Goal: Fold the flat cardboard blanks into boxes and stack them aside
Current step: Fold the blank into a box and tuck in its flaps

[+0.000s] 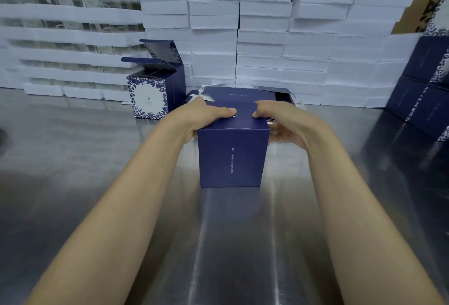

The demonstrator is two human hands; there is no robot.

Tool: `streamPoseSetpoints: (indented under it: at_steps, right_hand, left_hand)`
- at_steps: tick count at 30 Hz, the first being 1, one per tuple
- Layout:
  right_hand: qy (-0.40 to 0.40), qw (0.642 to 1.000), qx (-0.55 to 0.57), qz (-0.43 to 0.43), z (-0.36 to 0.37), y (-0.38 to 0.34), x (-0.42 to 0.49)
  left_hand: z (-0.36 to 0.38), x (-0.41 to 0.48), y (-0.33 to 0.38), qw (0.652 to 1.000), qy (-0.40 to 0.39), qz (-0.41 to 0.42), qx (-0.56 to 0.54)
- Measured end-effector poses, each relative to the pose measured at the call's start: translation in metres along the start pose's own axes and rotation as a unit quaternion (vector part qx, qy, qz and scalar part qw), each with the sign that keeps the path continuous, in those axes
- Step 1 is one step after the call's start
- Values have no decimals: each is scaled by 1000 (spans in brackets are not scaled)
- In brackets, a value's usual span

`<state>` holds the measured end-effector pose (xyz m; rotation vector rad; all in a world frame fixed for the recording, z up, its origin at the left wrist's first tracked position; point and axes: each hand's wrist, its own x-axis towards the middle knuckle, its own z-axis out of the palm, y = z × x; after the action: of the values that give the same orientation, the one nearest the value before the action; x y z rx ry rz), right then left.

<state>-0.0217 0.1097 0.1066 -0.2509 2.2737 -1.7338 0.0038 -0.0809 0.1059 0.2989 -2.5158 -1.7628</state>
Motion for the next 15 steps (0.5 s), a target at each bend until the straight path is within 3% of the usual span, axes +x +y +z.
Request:
streamPoseSetpoints:
  at_steps: [3,9,12,15]
  right_hand:
    - [28,999,7,-15,6,2,5]
    - [161,982,75,-61,25,10,22]
    - [179,975,111,-63,27,12,26]
    - [147,983,97,-49,22,11,24]
  left_hand:
    - [-1,-2,1,1000,-9,-7,11]
    - [0,-4,2,1000,-19,-15,-1]
    - [0,-2,1,1000,-17,-17,-1]
    - [2,-2,0,1000,-23,14,15]
